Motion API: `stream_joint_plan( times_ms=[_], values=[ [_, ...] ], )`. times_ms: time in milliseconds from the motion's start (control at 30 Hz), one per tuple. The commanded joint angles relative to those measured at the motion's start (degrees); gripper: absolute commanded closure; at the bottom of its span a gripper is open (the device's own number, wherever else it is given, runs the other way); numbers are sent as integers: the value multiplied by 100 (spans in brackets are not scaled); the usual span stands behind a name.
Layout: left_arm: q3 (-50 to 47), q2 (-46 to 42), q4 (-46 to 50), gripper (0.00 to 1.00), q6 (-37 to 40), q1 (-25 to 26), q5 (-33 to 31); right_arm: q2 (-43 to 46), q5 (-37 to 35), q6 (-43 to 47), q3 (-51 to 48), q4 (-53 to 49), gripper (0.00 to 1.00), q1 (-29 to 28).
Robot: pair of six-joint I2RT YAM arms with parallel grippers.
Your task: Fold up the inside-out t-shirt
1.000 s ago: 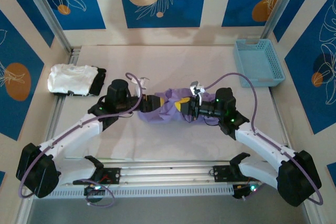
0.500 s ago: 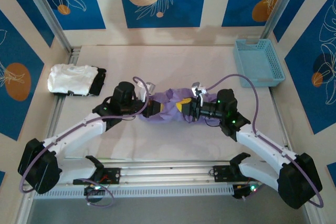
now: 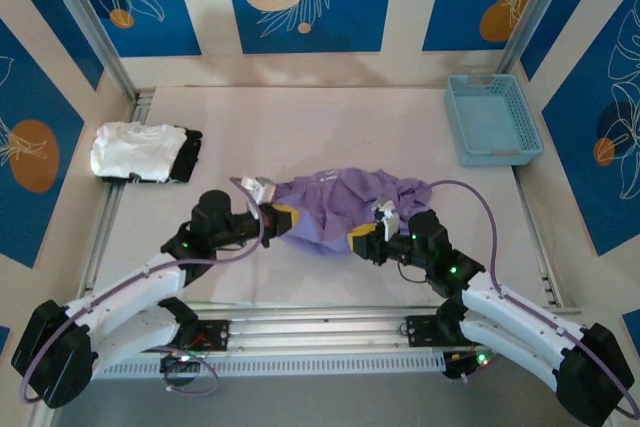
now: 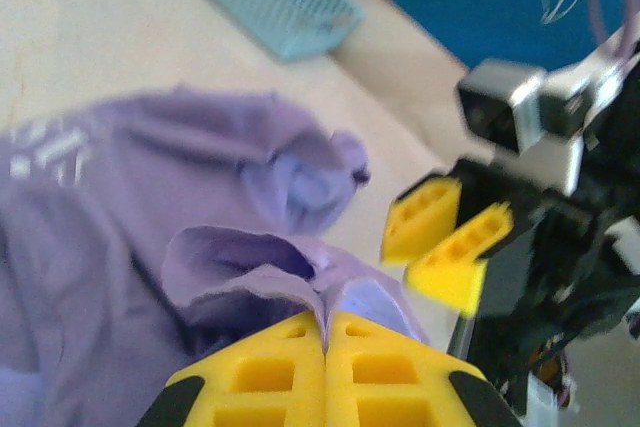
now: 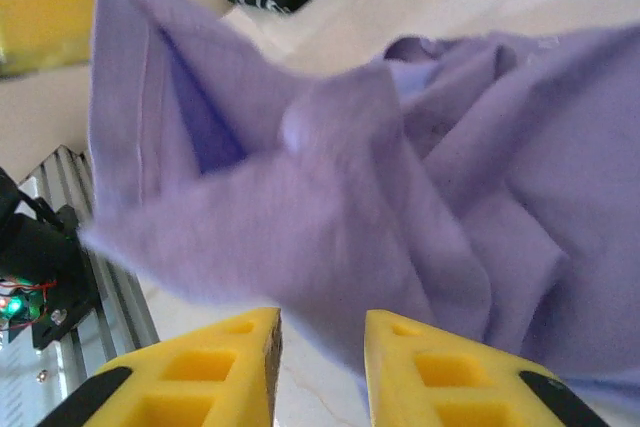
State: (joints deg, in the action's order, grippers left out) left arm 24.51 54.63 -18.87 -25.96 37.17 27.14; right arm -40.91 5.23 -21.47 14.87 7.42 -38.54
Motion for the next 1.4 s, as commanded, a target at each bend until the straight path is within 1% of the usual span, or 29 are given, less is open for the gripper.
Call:
stream_joint_plan(
  times_ms=[0, 67, 133, 200, 267, 300, 333, 367, 467, 667, 800, 900, 933, 1000, 1100, 1167, 1233, 1300, 1367],
  values=[
    [-323, -87, -340, 100, 101, 138, -95, 209, -612, 14, 182, -646, 66, -125],
    [-489, -160, -208, 100, 83, 218, -225, 137, -814, 47, 377, -705, 62, -118],
    [-590, -227, -38, 100, 86, 283, -283, -139, -806, 132, 634, -712, 60, -131],
    [-661, -310, 129, 100, 86, 342, -381, -624, -798, 239, 1025, -890, 59, -196],
    [-740, -401, 259, 100, 82, 389, -445, -1226, -985, 414, 1512, -1246, 57, -402],
    [-765, -443, 327, 100, 82, 404, -487, -1505, -1089, 512, 1709, -1385, 55, -529],
    [-800, -485, 386, 100, 67, 432, -556, -1800, -1213, 613, 1908, -1534, 50, -663],
    [-831, -526, 438, 100, 40, 444, -602, -2083, -1328, 688, 2107, -1681, 47, -791],
    [-909, -633, 548, 100, -44, 494, -710, -2825, -1479, 786, 2588, -1958, 43, -1067],
    [-975, -907, 824, 100, -81, 513, -927, -3964, -1477, 722, 3251, -2174, 39, -1364],
    [-966, -986, 907, 100, -90, 518, -987, -4451, -1518, 552, 3459, -2150, 39, -1487],
    [-975, -988, 912, 100, -108, 521, -994, -4708, -1791, 394, 3600, -2131, 40, -1557],
    [-975, -980, 922, 100, -103, 520, -998, -4786, -1902, 338, 3652, -2122, 41, -1571],
    [-975, -975, 921, 100, -102, 522, -1000, -4918, -2205, 279, 3766, -2174, 46, -1624],
    [-951, -1013, 985, 100, -103, 516, -1038, -4945, -2907, 247, 3900, -2522, 63, -1674],
    [-948, -1075, 1039, 100, -111, 520, -1082, -4691, -3150, 333, 3823, -2663, 74, -1619],
    [-946, -1133, 1070, 100, -120, 528, -1189, -4327, -3054, 422, 3678, -2710, 82, -1489],
    [-935, -1165, 1041, 100, -129, 522, -1309, -3920, -2770, 549, 3518, -2684, 90, -1312],
    [-897, -1168, 955, 100, -116, 526, -1446, -3439, -2274, 746, 3315, -2564, 94, -1099]
  ],
)
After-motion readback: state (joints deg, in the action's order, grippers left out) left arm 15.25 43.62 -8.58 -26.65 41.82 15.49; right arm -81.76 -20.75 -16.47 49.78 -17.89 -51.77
